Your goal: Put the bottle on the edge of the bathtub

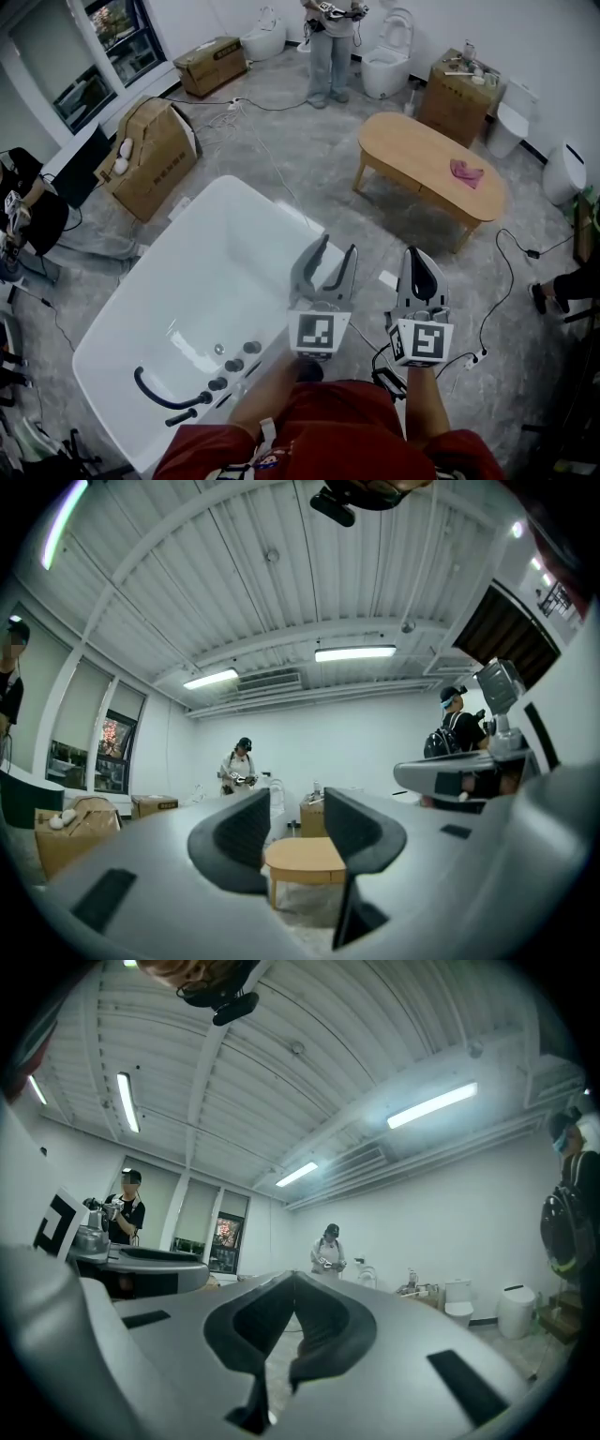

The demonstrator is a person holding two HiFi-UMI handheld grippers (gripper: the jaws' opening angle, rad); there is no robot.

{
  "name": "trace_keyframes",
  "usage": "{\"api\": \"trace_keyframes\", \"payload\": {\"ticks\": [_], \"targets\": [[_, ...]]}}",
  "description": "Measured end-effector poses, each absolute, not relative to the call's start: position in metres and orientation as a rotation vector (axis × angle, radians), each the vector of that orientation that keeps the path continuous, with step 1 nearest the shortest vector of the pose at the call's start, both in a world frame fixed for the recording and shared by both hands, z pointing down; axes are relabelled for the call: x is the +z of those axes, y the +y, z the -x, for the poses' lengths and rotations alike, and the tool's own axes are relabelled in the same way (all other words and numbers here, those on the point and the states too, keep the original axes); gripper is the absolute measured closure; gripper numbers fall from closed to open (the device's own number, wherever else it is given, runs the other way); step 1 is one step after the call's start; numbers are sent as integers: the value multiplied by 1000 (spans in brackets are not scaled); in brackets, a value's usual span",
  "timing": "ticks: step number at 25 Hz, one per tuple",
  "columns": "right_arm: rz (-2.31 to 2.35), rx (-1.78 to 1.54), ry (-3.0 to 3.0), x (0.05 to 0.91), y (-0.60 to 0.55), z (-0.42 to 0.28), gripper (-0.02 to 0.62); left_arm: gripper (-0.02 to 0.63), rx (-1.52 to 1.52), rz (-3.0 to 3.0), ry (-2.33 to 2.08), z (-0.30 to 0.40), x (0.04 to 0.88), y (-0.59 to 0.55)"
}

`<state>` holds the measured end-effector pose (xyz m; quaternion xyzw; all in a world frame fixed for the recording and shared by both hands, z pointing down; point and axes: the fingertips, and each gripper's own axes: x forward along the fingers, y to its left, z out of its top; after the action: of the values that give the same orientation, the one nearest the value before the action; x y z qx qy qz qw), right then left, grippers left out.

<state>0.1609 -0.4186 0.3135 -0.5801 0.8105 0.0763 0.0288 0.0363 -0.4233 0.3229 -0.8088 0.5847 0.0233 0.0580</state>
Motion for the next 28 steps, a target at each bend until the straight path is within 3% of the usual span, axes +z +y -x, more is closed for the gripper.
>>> {"api": "trace_keyframes", "payload": {"ticks": [13,28], "targets": [[1749,243,2531,314,-421,-143,583,589,59,2444,1798,-25,327,-426],[1780,284,2556,312,-427,-140,583,591,42,2454,1830,-22,329,-431]]}}
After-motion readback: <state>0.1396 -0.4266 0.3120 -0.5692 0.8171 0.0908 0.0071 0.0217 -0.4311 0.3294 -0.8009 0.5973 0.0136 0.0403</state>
